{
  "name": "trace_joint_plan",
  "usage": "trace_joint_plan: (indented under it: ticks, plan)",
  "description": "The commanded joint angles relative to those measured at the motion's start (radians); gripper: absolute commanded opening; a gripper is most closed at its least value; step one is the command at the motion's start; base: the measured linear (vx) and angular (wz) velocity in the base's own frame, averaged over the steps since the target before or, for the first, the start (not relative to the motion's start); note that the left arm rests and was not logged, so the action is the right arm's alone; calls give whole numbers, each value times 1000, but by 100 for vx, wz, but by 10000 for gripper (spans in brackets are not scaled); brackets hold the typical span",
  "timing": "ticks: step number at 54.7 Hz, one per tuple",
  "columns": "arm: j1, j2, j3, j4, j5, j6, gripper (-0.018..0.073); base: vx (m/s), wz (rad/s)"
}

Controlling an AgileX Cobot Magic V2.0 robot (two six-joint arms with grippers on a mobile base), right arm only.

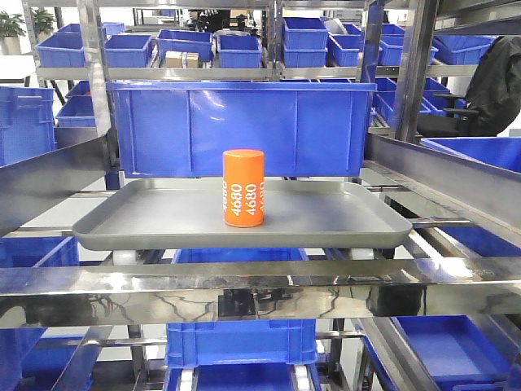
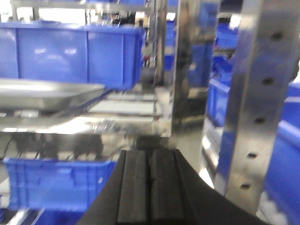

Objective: Grab orange capacitor from left shelf to right conveyor

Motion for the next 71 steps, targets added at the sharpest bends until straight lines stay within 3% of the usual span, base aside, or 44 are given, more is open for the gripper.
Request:
trace_joint_plan:
  ticks: [1,8,16,22,27,33,41,51,62,71]
  plan:
    - [-7,46,-34,0,-59,-9,-6,0,0]
    - [-7,108,-85,44,-21,-39,14,0,0]
    - [-7,213,-196,210,78,-242,105,0,0]
    - [-3,290,-269,366,142,-386,241,0,0]
    - [22,353,-323,432,188,-434,376,0,0]
    - [90,444,-400,439,231,-442,545,0,0]
    - [210,555,-504,426,277,-442,691,0,0]
    - [323,708,-634,368,254,-415,713,0,0]
    - [325,864,-772,369,211,-356,699,0,0]
    - [325,974,-863,438,176,-363,692,0,0]
